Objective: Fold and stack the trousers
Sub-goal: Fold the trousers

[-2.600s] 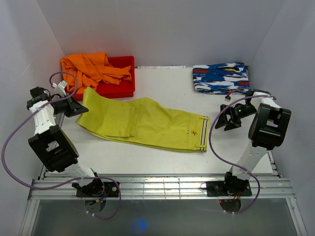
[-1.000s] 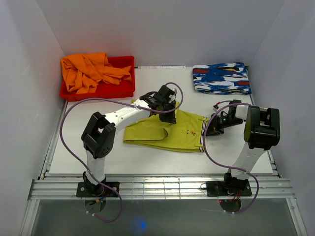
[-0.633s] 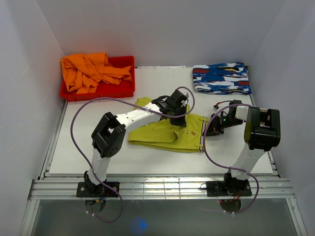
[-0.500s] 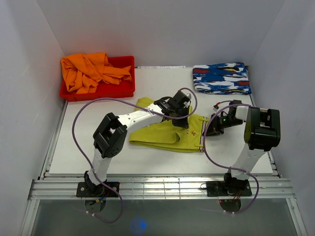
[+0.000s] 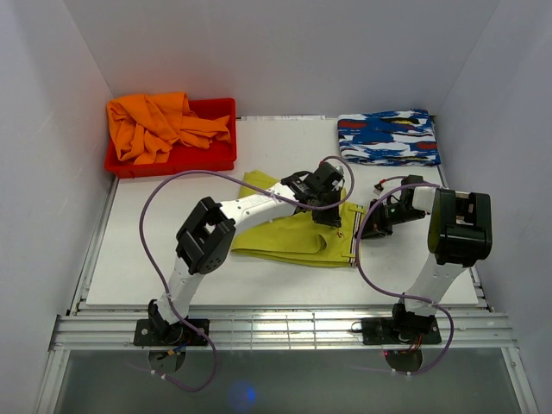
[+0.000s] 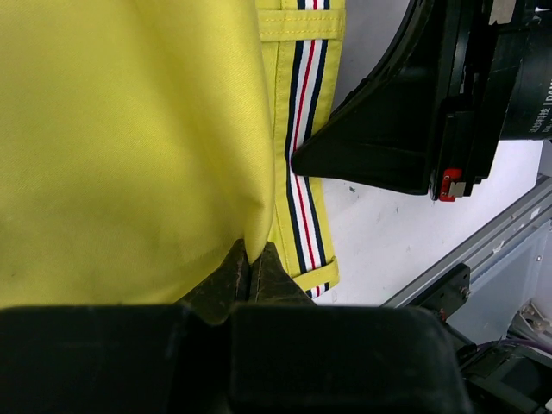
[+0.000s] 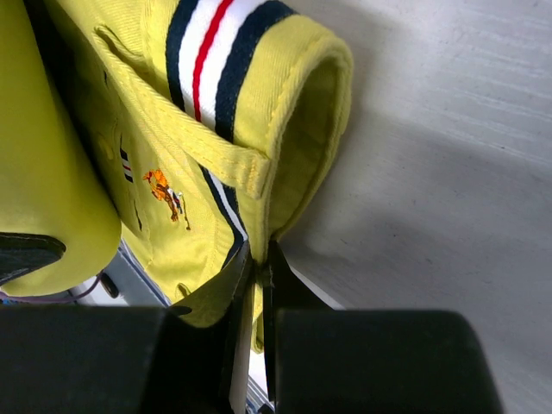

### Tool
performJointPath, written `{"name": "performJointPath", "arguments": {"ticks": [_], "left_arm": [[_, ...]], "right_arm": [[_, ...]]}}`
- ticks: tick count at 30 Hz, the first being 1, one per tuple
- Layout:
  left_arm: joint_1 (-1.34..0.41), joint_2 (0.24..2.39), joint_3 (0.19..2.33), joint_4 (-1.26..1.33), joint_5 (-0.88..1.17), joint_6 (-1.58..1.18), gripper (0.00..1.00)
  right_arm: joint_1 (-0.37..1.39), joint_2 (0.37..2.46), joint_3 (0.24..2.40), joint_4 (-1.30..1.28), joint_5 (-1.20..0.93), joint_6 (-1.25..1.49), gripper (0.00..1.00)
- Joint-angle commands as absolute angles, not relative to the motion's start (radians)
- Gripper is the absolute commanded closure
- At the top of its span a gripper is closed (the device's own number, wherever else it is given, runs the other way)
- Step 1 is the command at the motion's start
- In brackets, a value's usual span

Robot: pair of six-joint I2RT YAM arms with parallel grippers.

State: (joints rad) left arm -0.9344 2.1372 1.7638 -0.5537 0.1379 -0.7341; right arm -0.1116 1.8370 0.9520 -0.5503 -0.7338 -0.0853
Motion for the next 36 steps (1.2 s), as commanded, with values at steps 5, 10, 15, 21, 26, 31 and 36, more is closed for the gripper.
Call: {"name": "performJointPath", "arguments": {"ticks": [5, 10, 15, 21, 26, 31, 36], "left_arm": [[-0.971, 2.141, 1.83, -0.503, 0.199, -0.813, 1.0], [-0.976, 2.164, 1.859, -0.503, 0.209, -0.837, 1.0], [-0.983, 2.186, 1.893, -0.494, 0.219, -0.864, 1.0], [-0.994, 2.203, 1.93, -0.485, 0.227, -0.888, 1.0], [-1.008, 2.221, 1.944, -0.479, 0.236, -0.91, 1.0], [-1.019, 2.232, 1.951, -0.474, 0.232, -0.925, 1.0], [-1.019, 2.247, 1.945, -0.469, 0.236, -0.951, 1.0]], "right_arm": [[-0.101, 1.827, 0.917, -0.506, -0.592, -0.103, 0.92], [-0.101, 1.821, 0.919, -0.506, -0.589, -0.097, 0.92], [-0.101, 1.816, 0.916, -0.506, -0.589, -0.095, 0.92], [-0.098, 1.801, 0.907, -0.497, -0.583, -0.091, 0.92], [-0.098, 1.798, 0.908, -0.499, -0.583, -0.089, 0.92], [-0.098, 1.799, 0.91, -0.495, -0.584, -0.086, 0.92], [-0.098, 1.796, 0.908, -0.499, -0.589, -0.084, 0.92]]}}
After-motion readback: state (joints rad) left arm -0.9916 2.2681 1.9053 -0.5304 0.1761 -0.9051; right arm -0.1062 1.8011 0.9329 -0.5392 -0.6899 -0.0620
